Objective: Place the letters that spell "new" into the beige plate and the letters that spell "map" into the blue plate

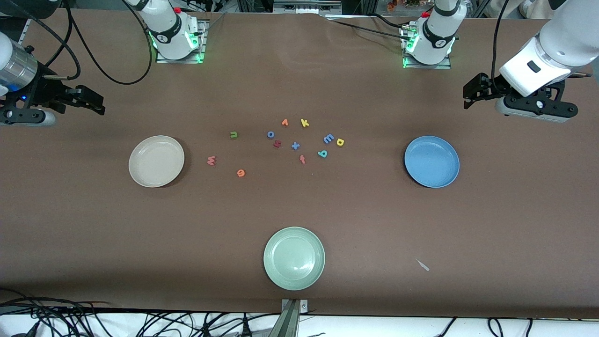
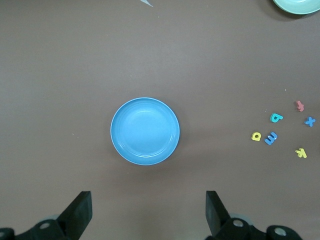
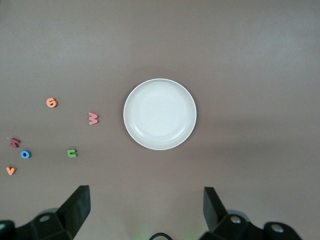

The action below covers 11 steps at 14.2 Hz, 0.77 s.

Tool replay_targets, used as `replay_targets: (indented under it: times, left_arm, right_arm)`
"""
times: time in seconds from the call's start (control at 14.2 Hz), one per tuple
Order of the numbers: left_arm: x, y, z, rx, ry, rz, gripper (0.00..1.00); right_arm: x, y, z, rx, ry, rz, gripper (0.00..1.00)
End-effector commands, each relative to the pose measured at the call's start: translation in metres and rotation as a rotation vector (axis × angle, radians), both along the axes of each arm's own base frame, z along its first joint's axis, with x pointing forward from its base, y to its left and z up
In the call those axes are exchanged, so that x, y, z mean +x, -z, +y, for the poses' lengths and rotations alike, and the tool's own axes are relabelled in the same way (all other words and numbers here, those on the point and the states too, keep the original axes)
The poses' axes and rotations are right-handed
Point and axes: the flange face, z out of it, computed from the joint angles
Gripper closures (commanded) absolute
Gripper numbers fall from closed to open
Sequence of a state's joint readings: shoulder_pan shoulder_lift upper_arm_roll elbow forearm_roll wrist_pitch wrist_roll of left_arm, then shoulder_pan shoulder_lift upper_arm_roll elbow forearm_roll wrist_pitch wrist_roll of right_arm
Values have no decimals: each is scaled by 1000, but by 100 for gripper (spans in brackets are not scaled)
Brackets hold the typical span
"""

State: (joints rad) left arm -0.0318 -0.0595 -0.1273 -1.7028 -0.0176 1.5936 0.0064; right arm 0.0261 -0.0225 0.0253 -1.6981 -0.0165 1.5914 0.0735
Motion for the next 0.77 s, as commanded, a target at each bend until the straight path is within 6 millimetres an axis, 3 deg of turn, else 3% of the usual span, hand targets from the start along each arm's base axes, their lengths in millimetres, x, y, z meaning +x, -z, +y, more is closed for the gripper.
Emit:
replay_targets:
  times: [0.0, 0.7]
  left_arm:
    - [2, -6, -2, -14, 12, 6, 0]
    - [0, -5, -7, -12, 28, 20, 0]
  right_arm:
    - [-2, -6, -2, 5, 5, 2, 0]
    - [-1, -5, -3, 2, 7, -1, 0]
